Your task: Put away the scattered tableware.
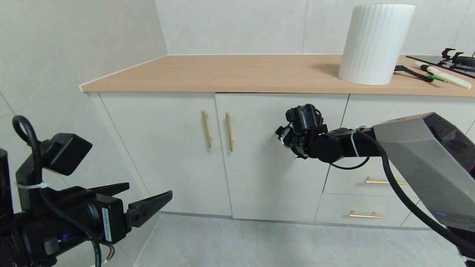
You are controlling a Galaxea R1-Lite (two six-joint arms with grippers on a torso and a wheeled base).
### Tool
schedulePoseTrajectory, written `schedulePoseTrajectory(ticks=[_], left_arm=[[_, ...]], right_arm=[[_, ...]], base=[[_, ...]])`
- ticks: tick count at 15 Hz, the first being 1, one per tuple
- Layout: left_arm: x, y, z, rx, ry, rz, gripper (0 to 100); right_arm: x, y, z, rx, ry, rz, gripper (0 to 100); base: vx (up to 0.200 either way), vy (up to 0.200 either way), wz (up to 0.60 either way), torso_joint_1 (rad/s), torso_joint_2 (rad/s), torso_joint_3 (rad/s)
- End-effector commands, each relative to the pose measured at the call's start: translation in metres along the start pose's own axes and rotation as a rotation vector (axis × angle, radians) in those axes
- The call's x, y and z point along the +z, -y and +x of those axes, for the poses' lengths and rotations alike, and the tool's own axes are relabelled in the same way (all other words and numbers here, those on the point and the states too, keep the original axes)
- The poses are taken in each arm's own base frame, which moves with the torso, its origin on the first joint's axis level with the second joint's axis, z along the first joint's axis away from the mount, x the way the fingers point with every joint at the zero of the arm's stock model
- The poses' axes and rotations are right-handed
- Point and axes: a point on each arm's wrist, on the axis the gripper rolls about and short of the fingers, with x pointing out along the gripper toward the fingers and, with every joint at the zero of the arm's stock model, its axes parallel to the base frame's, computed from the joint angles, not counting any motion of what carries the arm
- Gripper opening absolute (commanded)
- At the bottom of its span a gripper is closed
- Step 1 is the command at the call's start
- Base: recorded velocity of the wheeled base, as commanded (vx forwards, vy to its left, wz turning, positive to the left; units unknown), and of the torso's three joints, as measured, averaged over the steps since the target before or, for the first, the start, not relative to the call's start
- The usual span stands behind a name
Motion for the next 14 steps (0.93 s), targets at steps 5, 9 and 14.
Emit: schedulePoseTrajectory(ticks=[5, 9, 14], left_arm=[[0.000, 0.000, 0.000, 0.001, 0.000, -0.001, 100], [0.000, 0.000, 0.000, 0.000, -0.001, -0.001, 100], [-0.001, 0.000, 0.000, 0.000, -0.001, -0.001, 100]], right_arm=[[0.001, 0.006, 0.009, -0.015, 0.010, 0.003, 100], [0.001, 0.004, -0.011, -0.017, -0.048, -0.017, 100], [0.000, 0.025, -0.092, 0.197, -0.374, -0.201, 100]], base=[[0.000, 0.000, 0.00, 0.000, 0.00, 0.000], [0.000, 0.000, 0.00, 0.000, 0.00, 0.000], [0.000, 0.000, 0.00, 0.000, 0.00, 0.000]])
